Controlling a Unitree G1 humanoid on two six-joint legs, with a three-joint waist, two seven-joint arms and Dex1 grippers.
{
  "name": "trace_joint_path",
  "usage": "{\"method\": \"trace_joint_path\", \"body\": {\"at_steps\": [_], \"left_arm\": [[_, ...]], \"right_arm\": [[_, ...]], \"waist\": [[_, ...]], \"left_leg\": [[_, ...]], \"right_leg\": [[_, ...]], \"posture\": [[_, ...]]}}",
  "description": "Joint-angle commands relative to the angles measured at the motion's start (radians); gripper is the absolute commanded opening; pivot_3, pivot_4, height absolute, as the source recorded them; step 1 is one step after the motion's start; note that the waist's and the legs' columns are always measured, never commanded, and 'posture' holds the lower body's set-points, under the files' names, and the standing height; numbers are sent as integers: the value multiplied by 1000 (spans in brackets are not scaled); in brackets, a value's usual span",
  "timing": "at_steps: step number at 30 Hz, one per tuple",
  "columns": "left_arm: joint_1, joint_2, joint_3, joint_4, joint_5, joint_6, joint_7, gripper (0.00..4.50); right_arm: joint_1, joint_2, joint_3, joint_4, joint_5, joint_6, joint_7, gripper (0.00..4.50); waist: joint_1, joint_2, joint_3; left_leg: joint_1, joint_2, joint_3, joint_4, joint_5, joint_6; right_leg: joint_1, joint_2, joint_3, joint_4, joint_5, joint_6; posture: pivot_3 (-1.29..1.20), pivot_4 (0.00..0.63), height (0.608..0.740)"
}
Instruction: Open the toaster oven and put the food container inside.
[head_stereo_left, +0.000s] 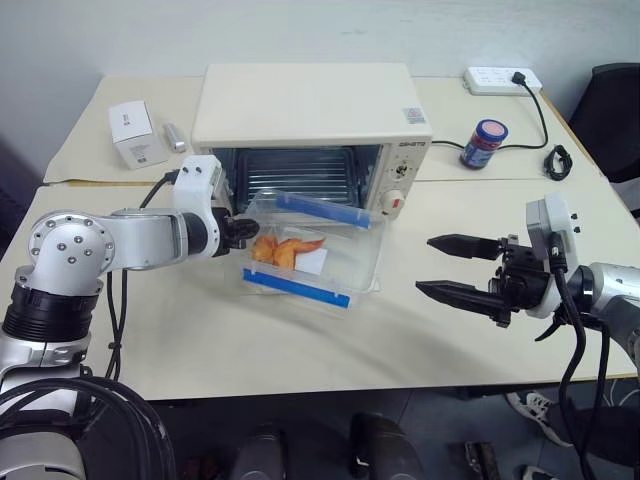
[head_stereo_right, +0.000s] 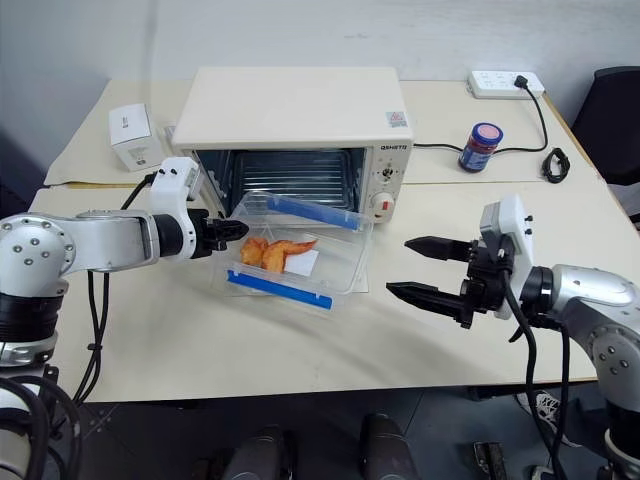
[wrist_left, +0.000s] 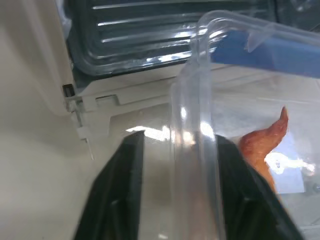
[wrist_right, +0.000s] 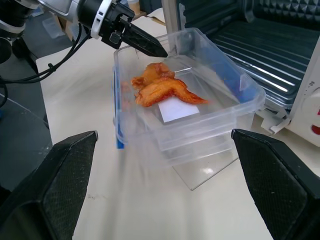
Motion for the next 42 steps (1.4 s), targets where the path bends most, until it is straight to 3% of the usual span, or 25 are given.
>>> {"method": "trace_joint_path", "body": {"at_steps": [1,4,9,15,17,19,22,24,31,37,42], "left_arm": [[40,37,121,-58,34,-15,-18,2385],[100,52,232,-107,36,-51,-46,2385],[234,79,479,-220,-68,-100,-316,2385],[331,55,518,-268,-79,-140,-474,2385],[397,72,579,-306,-116,-125,-630,1998],[480,118,641,-356,-148,-72,-817,1492],[619,204,674,-434,-33,-37,-1094,627],[691,245,661,-443,84,-75,-1232,1],[815,330,506,-424,497,-332,-1550,0],[701,289,309,-337,700,-441,-1535,0],[438,105,121,-202,856,-498,-1435,0]], "right_arm": [[-8,-5,8,-7,-20,-40,2,4500],[-5,-18,10,2,-24,-46,18,4500],[6,-44,3,-9,5,-32,59,4500],[5,-38,27,-22,16,-27,54,4500],[29,-43,28,-47,36,-16,65,4500],[58,-56,45,-80,34,-21,92,4083],[56,-30,116,-112,9,-30,73,3226],[30,10,185,-119,-20,-36,32,2483],[-82,183,458,-79,-221,-70,-96,14],[-167,302,519,57,-339,-118,-169,14],[-288,404,541,247,-485,-218,-241,14]], "waist": [[-1,0,0],[-3,0,0],[0,0,0],[5,0,0],[3,0,0],[0,-1,0],[-13,-1,0],[-20,-1,0],[-24,-1,0],[-23,-1,-1],[-23,-2,-1]], "left_leg": [[0,0,0,0,0,0],[0,0,0,-1,0,0],[-1,0,0,-1,0,0],[0,0,-1,-1,1,1],[0,0,-1,-1,2,0],[0,0,-1,-2,1,0],[-2,0,-1,-4,1,0],[-2,0,1,-4,1,0],[-3,0,1,-4,3,-3],[-14,0,-1,-2,2,-1],[-16,0,-1,1,2,0]], "right_leg": [[0,0,0,0,0,0],[0,0,0,0,0,0],[0,0,-1,0,0,0],[0,-1,0,0,0,0],[0,-1,0,0,0,0],[0,0,-1,0,0,0],[-3,0,-1,0,0,-1],[-4,0,0,-1,-1,-1],[-6,0,-1,0,-1,-3],[-14,0,-2,1,-1,-2],[-16,0,-2,9,0,-1]], "posture": [[0,150,740],[0,150,740],[0,150,740],[0,150,740],[0,150,740],[0,150,740],[0,150,740],[0,150,740],[0,150,740],[0,150,740],[0,150,740]]}}
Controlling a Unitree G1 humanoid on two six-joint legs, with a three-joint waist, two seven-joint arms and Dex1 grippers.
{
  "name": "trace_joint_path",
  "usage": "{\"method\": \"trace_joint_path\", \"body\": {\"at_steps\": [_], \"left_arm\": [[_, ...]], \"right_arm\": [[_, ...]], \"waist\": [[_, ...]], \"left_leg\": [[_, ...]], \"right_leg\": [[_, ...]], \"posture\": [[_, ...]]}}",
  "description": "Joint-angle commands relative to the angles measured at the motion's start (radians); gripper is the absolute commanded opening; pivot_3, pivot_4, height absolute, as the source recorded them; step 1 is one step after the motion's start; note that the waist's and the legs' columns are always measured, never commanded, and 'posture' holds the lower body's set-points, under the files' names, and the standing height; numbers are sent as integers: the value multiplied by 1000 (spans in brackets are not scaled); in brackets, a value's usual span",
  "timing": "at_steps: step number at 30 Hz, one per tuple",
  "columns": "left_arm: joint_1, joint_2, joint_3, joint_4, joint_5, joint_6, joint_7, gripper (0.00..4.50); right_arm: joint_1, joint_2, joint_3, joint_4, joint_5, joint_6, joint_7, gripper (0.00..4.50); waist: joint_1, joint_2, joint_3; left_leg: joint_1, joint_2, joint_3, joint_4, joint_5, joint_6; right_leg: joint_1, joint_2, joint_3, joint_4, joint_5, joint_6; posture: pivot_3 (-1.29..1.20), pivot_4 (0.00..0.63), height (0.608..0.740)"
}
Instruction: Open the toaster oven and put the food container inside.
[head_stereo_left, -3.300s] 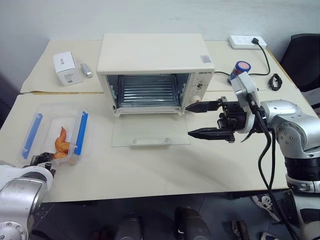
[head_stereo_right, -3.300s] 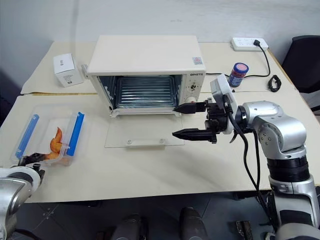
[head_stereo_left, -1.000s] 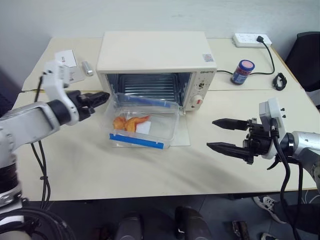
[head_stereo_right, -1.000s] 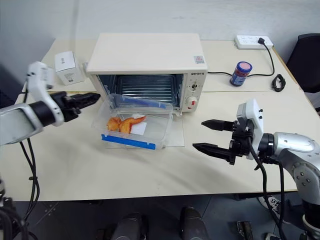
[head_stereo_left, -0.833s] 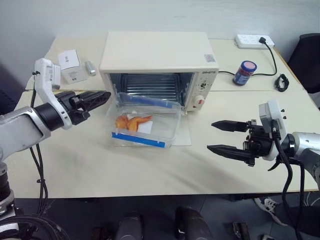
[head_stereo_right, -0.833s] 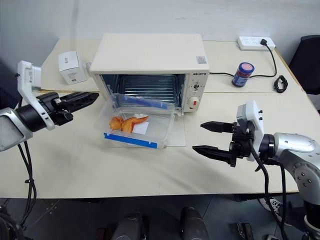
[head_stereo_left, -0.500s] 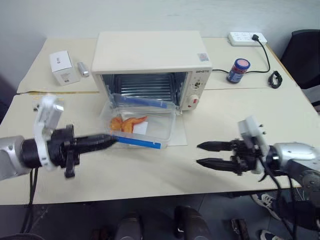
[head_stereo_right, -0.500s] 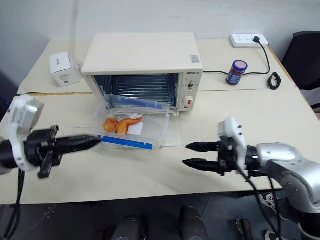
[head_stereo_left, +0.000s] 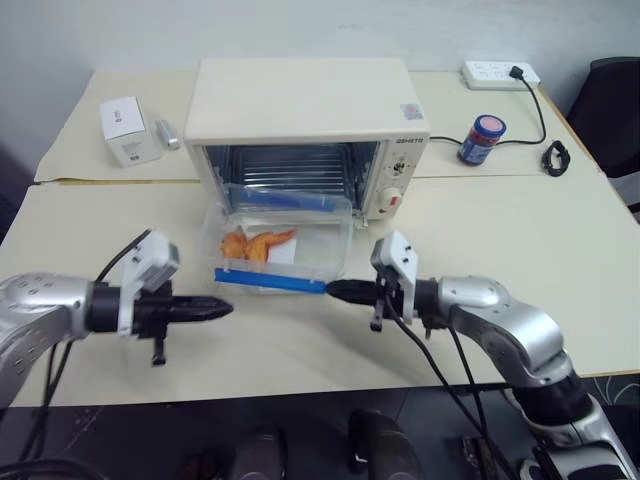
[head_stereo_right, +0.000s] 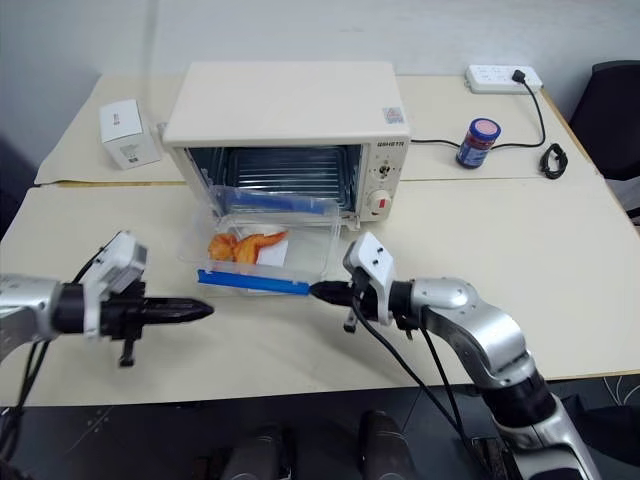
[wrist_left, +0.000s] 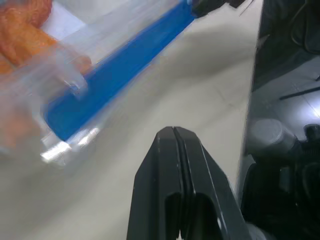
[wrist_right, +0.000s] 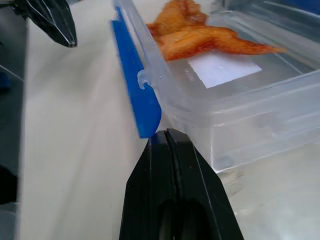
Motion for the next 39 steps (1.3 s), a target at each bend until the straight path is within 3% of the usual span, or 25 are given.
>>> {"method": "trace_joint_path", "body": {"at_steps": [1,7,11,16,20,24,28,31,36,39], "left_arm": [[-135,-103,-83,95,118,-49,92,0],[-358,-324,-94,322,267,-128,282,0],[-402,-377,-67,351,283,-130,315,0],[-344,-304,25,193,139,-1,200,0],[-277,-164,180,53,-51,167,106,0],[-223,-22,330,-7,-177,273,37,840],[-169,87,407,-38,-231,308,-38,1909],[-165,133,420,-41,-253,307,-66,2873],[-203,151,397,-41,-264,281,-58,4355],[-228,150,385,-41,-272,278,-44,4470]], "right_arm": [[-74,53,-22,100,-76,-81,-55,14],[-226,162,-81,345,-184,-247,-153,14],[-288,213,-103,469,-221,-318,-177,14],[-230,166,-119,339,-154,-247,-69,14],[-85,25,-175,95,-33,-94,37,14],[125,-158,-267,-126,89,28,130,0],[330,-249,-308,-237,122,64,147,0],[396,-228,-266,-226,67,29,98,0],[347,-79,-167,-51,-63,-72,-22,0],[274,2,-138,79,-119,-139,-55,0]], "waist": [[-1,0,0],[-5,0,0],[-21,0,0],[-35,0,0],[-34,0,0],[-25,0,0],[-18,-1,0],[-18,-1,-1],[-26,-1,-1],[-27,-2,-1]], "left_leg": [[1,0,0,0,0,0],[-1,0,0,6,0,0],[-2,1,0,6,0,0],[-4,0,0,4,0,0],[-5,1,-2,4,0,0],[-5,1,-2,5,0,1],[-1,0,-3,5,-1,1],[1,0,-3,5,-1,1],[3,0,-3,5,0,0],[2,0,-3,5,-1,0]], "right_leg": [[0,0,0,1,0,0],[0,0,0,7,0,1],[-3,-1,0,8,0,1],[-5,-1,0,8,0,1],[-6,-2,0,8,0,1],[-5,-2,0,8,0,1],[0,-2,-1,6,0,1],[3,-1,-1,2,0,0],[4,0,0,1,0,0],[3,0,0,6,0,0]], "posture": [[0,150,740],[0,150,740],[0,150,740],[0,150,740],[0,150,740],[0,150,740],[0,150,740],[0,150,740],[0,150,740],[0,150,740]]}}
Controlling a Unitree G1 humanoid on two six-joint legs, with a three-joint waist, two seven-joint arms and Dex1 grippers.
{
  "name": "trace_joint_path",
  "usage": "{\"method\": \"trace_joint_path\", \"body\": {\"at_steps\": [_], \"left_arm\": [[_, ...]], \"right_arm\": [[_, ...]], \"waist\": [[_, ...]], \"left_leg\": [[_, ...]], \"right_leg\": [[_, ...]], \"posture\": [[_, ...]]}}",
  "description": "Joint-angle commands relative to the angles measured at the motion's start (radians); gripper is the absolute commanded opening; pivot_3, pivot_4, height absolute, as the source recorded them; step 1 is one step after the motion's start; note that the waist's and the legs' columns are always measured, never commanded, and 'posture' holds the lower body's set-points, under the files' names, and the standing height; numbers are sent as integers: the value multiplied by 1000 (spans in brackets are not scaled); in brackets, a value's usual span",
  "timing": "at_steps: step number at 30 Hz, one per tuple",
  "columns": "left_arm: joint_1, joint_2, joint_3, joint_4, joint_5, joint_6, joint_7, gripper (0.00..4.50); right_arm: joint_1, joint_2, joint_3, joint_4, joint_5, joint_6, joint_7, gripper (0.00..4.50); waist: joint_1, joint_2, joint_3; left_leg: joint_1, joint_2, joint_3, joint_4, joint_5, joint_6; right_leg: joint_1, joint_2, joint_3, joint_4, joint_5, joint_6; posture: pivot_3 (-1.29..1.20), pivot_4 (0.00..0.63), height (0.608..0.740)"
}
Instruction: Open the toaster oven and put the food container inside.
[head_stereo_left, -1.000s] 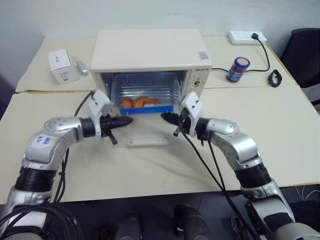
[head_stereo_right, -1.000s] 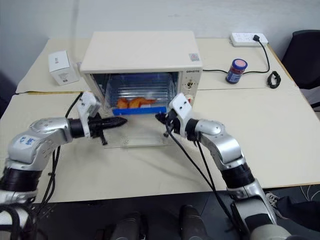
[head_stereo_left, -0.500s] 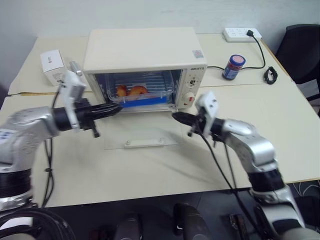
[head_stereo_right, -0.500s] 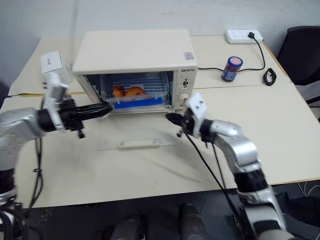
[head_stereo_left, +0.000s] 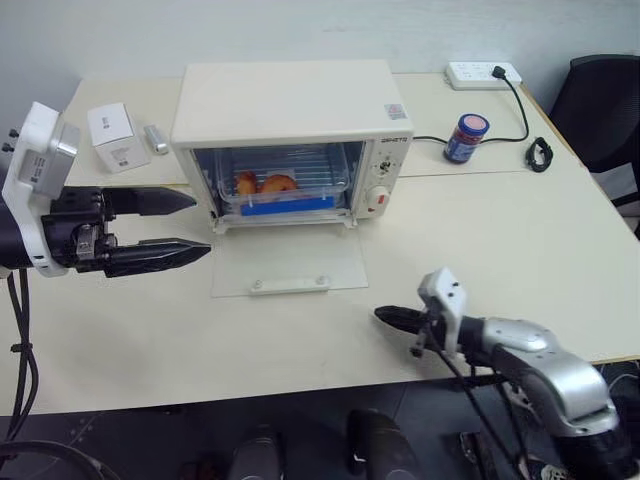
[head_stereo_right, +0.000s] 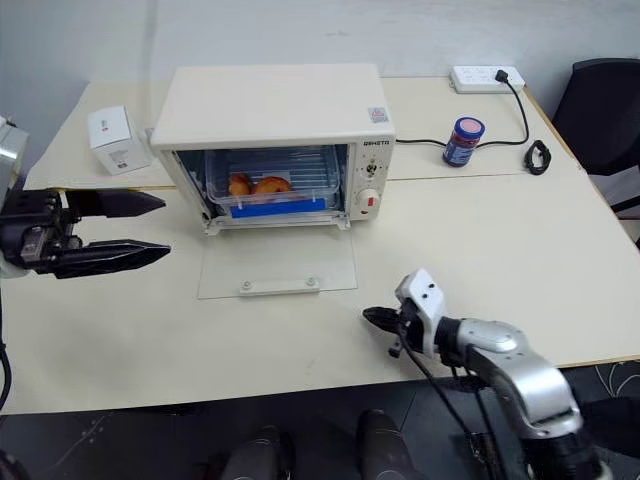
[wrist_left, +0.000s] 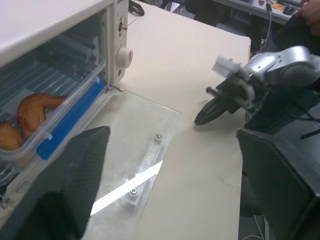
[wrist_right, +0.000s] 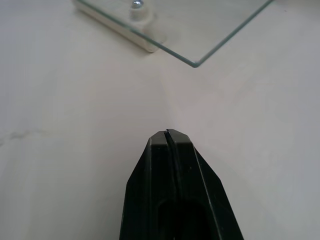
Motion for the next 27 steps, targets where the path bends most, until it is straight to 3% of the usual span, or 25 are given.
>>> {"method": "trace_joint_path", "body": {"at_steps": [1,6,9,11,16,23,27], "left_arm": [[-37,18,4,-16,-22,-17,12,4470],[-34,26,7,2,0,-33,21,4470],[-8,33,31,15,17,-43,18,4497],[16,36,49,21,32,-54,15,4500],[63,47,77,50,68,-85,-5,4500],[83,84,91,98,111,-128,-59,4500],[105,94,112,103,123,-134,-83,4500]], "right_arm": [[-80,62,23,122,-67,-88,-44,0],[-204,76,-27,111,-10,-72,-4,0],[-296,-9,-162,18,177,76,62,172],[-363,-75,-249,11,283,158,94,575],[-484,-273,-339,94,361,259,205,2246],[-471,-482,-362,173,394,273,421,4488],[-447,-512,-373,164,384,245,459,4488]], "waist": [[-1,0,0],[0,0,0],[3,1,1],[3,2,1],[2,1,1],[3,1,1],[0,1,1]], "left_leg": [[0,0,0,0,0,0],[-1,0,0,0,0,0],[-2,0,0,0,0,0],[-3,0,0,1,0,1],[-3,0,0,-1,-1,1],[-3,0,2,-1,-1,2],[-3,0,3,-1,-1,2]], "right_leg": [[0,0,0,0,0,0],[0,0,0,0,0,0],[-2,0,0,0,0,0],[-3,-1,0,1,0,0],[-3,0,0,0,0,0],[-3,0,1,-1,0,0],[-5,0,1,-1,0,0]], "posture": [[0,150,740],[0,150,740],[0,150,740],[0,150,740],[0,150,740],[0,150,740],[0,150,740]]}}
